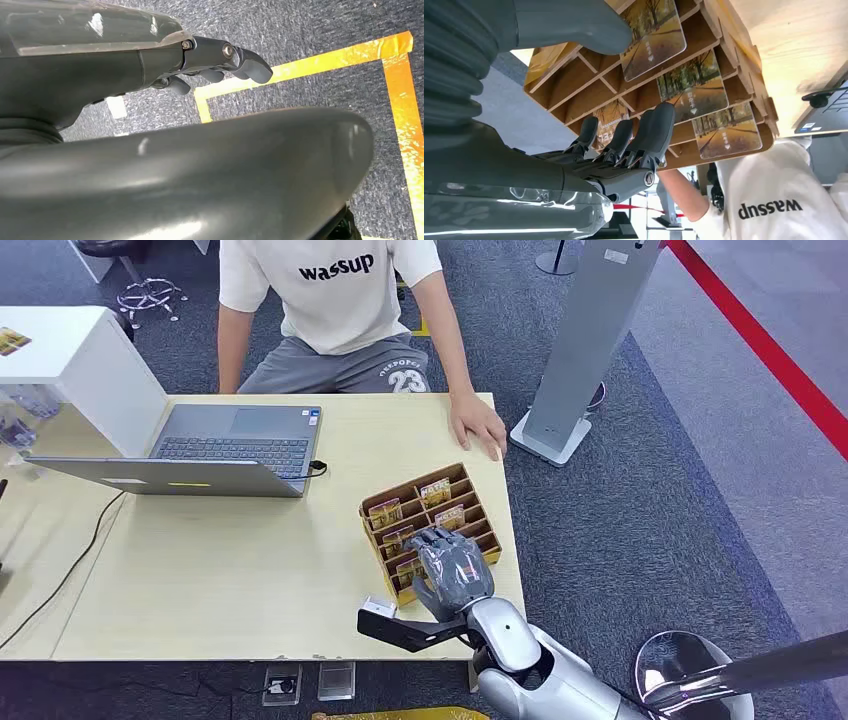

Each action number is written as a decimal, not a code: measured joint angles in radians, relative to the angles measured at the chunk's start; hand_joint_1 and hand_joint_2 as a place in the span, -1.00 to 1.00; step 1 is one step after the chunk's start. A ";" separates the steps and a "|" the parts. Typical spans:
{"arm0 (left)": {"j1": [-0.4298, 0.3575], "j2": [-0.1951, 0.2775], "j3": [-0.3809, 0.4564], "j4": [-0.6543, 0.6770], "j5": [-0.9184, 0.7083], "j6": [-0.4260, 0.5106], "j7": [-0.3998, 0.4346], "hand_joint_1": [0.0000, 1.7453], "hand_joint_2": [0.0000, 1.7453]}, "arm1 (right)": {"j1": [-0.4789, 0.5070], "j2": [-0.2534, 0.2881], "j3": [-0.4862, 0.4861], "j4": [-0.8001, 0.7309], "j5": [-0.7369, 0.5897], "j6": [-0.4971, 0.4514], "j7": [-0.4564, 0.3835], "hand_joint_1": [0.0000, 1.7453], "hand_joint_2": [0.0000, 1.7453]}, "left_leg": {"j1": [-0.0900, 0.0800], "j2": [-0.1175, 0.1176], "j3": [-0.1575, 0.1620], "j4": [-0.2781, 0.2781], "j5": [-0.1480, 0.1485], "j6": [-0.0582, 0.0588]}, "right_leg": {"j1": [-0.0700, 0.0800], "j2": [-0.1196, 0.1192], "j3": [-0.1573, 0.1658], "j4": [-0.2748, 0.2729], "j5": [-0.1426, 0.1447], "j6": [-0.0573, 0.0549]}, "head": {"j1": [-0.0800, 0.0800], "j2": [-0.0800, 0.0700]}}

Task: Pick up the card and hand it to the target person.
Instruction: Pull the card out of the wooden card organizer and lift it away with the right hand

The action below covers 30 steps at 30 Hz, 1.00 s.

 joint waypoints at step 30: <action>0.001 0.001 0.000 0.000 0.010 0.000 -0.009 -1.00 -1.00 | -0.034 0.024 0.041 0.103 -0.019 -0.020 -0.003 0.29 1.00 | 0.000 0.000 0.000 0.000 0.000 0.000 | 0.000 0.000 0.000 0.000 0.000 0.000 | 0.000 0.000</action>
